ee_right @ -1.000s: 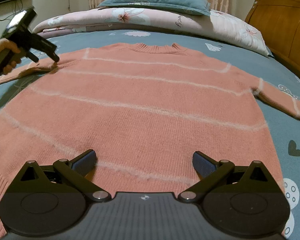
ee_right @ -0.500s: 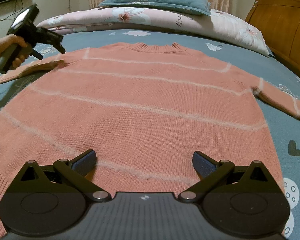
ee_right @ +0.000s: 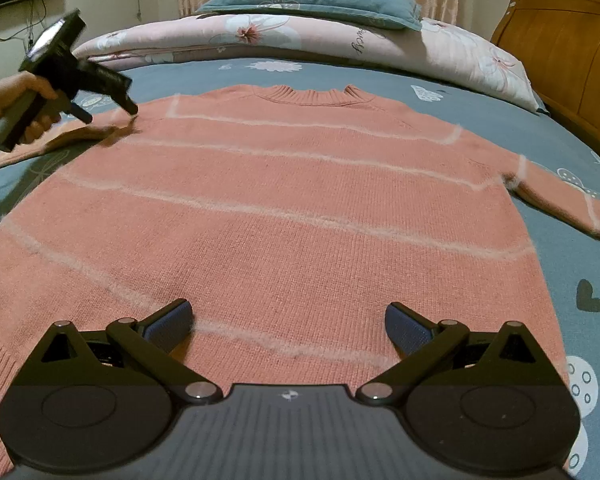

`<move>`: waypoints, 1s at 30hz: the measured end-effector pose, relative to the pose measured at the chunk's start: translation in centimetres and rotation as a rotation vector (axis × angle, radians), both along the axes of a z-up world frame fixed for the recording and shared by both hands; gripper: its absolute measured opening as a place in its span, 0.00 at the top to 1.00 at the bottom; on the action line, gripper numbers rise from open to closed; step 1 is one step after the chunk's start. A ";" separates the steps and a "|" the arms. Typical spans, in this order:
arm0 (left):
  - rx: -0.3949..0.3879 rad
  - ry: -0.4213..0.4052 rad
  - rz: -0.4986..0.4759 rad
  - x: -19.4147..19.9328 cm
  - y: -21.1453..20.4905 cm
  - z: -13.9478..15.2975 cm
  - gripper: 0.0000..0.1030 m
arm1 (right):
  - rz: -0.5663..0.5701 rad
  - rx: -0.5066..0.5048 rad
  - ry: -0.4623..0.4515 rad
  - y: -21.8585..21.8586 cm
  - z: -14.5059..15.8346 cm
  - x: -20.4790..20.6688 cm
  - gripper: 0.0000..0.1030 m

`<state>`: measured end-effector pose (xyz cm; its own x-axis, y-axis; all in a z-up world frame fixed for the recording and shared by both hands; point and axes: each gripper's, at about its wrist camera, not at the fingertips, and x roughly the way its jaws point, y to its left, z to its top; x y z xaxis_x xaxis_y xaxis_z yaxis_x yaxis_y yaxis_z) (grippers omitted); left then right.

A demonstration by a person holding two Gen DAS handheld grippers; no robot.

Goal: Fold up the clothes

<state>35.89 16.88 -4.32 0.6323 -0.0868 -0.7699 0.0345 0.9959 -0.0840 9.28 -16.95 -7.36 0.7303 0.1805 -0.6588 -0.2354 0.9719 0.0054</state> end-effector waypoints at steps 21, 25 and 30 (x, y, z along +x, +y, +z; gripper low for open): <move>0.169 0.029 0.018 -2.6 0.9 -0.7 0.01 | -0.002 -0.005 0.008 0.0 0.0 0.1 0.00; 0.144 0.033 0.026 -2.8 2.4 -1.9 0.00 | -0.003 -0.006 0.011 0.0 0.1 0.1 0.00; 0.141 0.029 0.046 -3.5 2.3 0.1 0.01 | -0.005 -0.007 0.016 0.0 0.1 0.1 0.00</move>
